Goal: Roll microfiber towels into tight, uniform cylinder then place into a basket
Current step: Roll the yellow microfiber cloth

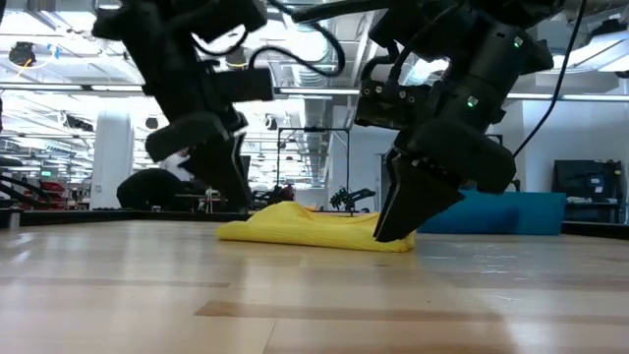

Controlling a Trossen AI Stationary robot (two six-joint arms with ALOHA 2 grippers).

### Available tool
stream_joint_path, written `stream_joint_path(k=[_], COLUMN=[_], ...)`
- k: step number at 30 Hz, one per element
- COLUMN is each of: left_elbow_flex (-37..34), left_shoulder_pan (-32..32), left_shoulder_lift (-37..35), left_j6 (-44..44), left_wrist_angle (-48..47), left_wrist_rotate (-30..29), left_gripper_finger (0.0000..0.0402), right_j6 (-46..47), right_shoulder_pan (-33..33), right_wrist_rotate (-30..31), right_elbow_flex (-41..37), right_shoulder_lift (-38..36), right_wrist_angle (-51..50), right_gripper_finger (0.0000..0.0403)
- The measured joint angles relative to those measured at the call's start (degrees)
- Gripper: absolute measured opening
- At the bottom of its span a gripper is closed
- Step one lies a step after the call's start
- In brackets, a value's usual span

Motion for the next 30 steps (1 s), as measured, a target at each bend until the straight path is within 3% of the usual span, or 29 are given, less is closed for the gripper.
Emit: stream_joint_path(k=[6,14,22,30], left_elbow_flex=[0.04,-2.97,-5.76,-6.05], left_shoulder_pan=[-1.8,-1.28,-1.06,-0.91], left_shoulder_lift=[-2.05,-2.0,-1.37,-1.37], left_j6=[0.86,2.48,8.52,8.59], left_wrist_angle=[-0.19,5.73,20.62,20.77], left_wrist_rotate=[-4.33,-4.21,7.58,10.37], left_gripper_finger=[0.0103,0.0103,0.0103,0.0103], right_j6=[0.02,-0.02,-0.02,-0.96], right_shoulder_pan=[0.7,3.76,7.26,6.76], right_wrist_rotate=[-0.18,0.61,9.54,20.14], right_elbow_flex=[3.52,7.79,13.98,16.76], right_shoulder_lift=[0.06,0.06,0.06,-4.42], right_wrist_angle=[-6.26,-13.24,-26.47,-35.99], right_gripper_finger=[0.0123,0.0123,0.0123,0.0123])
